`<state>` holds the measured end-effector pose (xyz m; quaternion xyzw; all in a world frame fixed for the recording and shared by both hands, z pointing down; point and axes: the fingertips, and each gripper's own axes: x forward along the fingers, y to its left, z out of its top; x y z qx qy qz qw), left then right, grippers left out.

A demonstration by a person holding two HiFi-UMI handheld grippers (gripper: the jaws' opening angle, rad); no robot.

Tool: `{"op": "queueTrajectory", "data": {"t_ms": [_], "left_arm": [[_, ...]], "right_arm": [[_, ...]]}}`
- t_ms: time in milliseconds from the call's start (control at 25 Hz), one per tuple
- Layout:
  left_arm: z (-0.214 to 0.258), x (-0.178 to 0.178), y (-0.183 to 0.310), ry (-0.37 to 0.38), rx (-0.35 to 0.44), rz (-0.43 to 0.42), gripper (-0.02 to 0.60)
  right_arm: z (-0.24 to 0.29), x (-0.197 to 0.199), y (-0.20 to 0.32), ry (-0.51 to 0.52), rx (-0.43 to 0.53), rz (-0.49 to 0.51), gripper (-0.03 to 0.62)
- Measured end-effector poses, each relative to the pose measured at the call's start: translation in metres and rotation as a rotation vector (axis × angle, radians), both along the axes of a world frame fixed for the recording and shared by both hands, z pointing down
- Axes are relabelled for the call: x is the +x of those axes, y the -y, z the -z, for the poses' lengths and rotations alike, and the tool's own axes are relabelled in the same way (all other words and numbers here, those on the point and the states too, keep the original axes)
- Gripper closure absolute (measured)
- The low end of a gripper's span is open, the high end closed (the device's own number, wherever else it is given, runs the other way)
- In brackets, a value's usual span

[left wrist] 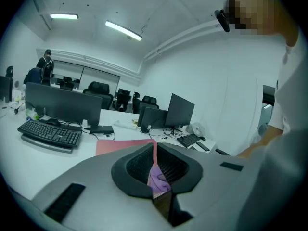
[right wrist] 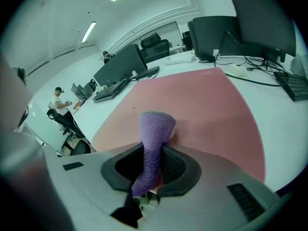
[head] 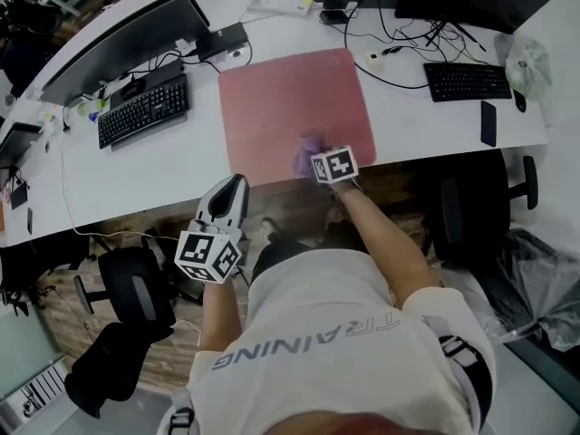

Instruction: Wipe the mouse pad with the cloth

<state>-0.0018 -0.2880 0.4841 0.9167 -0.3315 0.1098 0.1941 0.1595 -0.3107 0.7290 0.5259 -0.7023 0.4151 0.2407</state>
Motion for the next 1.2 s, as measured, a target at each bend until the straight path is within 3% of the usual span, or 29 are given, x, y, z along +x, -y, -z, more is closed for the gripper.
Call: {"op": "queueTrajectory", "data": {"t_ms": [320, 640, 800, 960, 1200], "left_arm": [[0.008, 0.083, -0.004, -0.015, 0.002, -0.054, 0.534], [0.016, 0.127, -0.011, -0.029, 0.024, -0.121, 0.534], [0.027, 0.133, -0.008, -0.055, 0.060, -0.112, 0.534], [0.044, 0.128, -0.001, -0.081, 0.111, -0.099, 0.534], [0.074, 0.106, 0.013, -0.108, 0.187, -0.102, 0.534]], "right_arm": [[0.002, 0.108, -0.030, 0.013, -0.002, -0.106, 0.494], [0.001, 0.199, -0.069, -0.065, -0.008, -0.235, 0.494], [0.006, 0.230, -0.091, -0.098, 0.007, -0.292, 0.494], [0.042, 0.237, -0.100, -0.081, 0.109, -0.358, 0.494], [0.158, 0.223, -0.073, -0.093, 0.402, -0.403, 0.494]]}}
